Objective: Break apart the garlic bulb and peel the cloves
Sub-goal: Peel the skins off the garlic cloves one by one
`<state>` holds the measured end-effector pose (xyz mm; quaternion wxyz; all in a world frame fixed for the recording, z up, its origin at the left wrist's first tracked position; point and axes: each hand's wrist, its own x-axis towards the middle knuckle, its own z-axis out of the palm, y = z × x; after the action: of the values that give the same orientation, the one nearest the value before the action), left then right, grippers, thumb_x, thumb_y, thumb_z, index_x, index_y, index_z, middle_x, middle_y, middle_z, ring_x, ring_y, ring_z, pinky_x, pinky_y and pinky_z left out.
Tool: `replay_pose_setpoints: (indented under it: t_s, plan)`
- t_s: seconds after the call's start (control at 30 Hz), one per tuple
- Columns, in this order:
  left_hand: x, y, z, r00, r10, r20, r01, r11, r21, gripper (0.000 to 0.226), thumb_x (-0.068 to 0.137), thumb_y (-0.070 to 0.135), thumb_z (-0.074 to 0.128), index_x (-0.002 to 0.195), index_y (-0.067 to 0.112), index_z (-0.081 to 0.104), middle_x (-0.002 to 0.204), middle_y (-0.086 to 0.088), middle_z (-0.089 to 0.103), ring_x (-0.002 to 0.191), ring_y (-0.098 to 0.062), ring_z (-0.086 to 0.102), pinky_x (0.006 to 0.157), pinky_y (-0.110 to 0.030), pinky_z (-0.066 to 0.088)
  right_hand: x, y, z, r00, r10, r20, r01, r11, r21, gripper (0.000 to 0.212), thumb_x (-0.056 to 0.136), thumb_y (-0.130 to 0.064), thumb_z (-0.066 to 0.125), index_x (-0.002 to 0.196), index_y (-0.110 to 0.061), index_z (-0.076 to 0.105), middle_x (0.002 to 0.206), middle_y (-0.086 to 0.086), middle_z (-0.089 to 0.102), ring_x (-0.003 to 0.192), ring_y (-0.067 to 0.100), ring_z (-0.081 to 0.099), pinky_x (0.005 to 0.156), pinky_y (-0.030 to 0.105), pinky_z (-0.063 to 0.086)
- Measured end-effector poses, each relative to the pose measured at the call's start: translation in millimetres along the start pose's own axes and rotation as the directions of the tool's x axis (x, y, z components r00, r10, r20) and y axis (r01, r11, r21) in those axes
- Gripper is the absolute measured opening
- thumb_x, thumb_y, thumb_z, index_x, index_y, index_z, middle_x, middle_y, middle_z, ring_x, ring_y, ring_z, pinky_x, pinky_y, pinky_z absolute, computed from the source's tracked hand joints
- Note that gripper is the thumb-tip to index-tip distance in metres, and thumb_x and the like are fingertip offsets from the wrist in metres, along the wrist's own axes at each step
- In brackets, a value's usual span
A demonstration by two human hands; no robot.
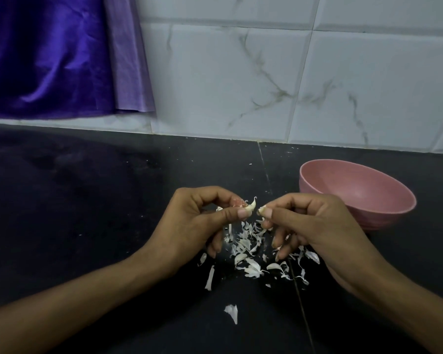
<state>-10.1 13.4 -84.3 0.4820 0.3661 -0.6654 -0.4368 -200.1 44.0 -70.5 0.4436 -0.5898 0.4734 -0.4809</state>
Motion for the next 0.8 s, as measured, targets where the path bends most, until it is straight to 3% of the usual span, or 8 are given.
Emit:
replay_pose_setpoints:
  t_s: [0.1, 0.23, 0.4, 0.6, 0.67, 0.8]
  plan:
    - [-0.3, 1.8, 0.0, 0.999, -0.028, 0.026, 0.028, 0.999, -0.015, 0.022, 0.073, 0.023, 0.073, 0.085, 0.005, 0.071, 0.046, 0.000, 0.056, 0.033, -0.011, 0.047, 0.036, -0.019, 0.039, 0.3, -1.2, -0.4, 1.000, -0.002, -0.006, 0.002, 1.000, -0.014, 0.010, 0.080, -0.013, 0.072, 0.080, -0.004, 0.075, 0.072, 0.010, 0.071, 0.049, 0.015, 0.058, 0.045, 0.027, 0.054]
    - [-1.2, 3.3, -0.3, 0.998, -0.033, 0.050, 0.034, 0.999, -0.026, 0.020, 0.075, 0.022, 0.073, 0.086, 0.005, 0.071, 0.047, 0.000, 0.057, 0.034, -0.011, 0.047, 0.037, -0.021, 0.041, 0.5, -0.1, -1.1, 1.000, -0.006, -0.028, 0.006, 1.000, -0.016, 0.030, 0.067, -0.022, 0.078, 0.078, 0.004, 0.069, 0.065, 0.010, 0.065, 0.048, 0.017, 0.057, 0.043, 0.029, 0.053]
    - [-2.6, 3.7, -0.5, 0.998, -0.034, 0.059, 0.036, 0.999, -0.029, 0.021, 0.075, 0.022, 0.073, 0.086, 0.004, 0.071, 0.049, 0.002, 0.059, 0.035, -0.010, 0.048, 0.037, -0.020, 0.041, 2.2, 0.5, -1.5, 1.000, 0.000, 0.011, 0.000, 0.999, 0.053, 0.015, 0.081, -0.003, 0.071, 0.095, -0.004, 0.074, 0.078, 0.010, 0.071, 0.060, 0.020, 0.065, 0.050, 0.030, 0.058]
    - [-3.1, 1.7, -1.0, 0.998, 0.004, 0.059, -0.004, 1.000, 0.012, 0.022, 0.074, 0.027, 0.073, 0.085, 0.008, 0.073, 0.054, -0.004, 0.061, 0.036, -0.012, 0.050, 0.036, -0.022, 0.042, 2.5, 3.2, -0.6, 0.997, 0.042, 0.059, -0.048, 0.993, 0.107, 0.013, 0.081, -0.010, 0.069, 0.088, -0.003, 0.078, 0.086, 0.015, 0.073, 0.067, 0.022, 0.068, 0.053, 0.027, 0.056]
    - [-3.5, 0.2, -1.3, 0.998, 0.030, 0.055, -0.033, 0.998, 0.050, 0.023, 0.074, 0.034, 0.073, 0.084, 0.013, 0.075, 0.053, -0.007, 0.062, 0.037, -0.014, 0.051, 0.037, -0.022, 0.042, 3.2, 3.9, 1.1, 0.996, 0.057, 0.073, -0.067, 0.989, 0.130, 0.015, 0.079, -0.012, 0.069, 0.087, -0.002, 0.078, 0.085, 0.015, 0.074, 0.068, 0.022, 0.069, 0.055, 0.027, 0.057]
    - [-7.2, -2.0, -1.9, 0.978, 0.199, 0.060, -0.208, 0.949, 0.237, 0.023, 0.078, 0.039, 0.069, 0.087, 0.020, 0.077, 0.067, 0.009, 0.070, 0.040, -0.012, 0.056, 0.043, -0.020, 0.044, 1.8, 4.4, 2.8, 0.995, 0.066, 0.081, -0.079, 0.984, 0.159, 0.016, 0.077, -0.013, 0.070, 0.087, -0.002, 0.077, 0.087, 0.017, 0.075, 0.072, 0.025, 0.072, 0.058, 0.027, 0.059]
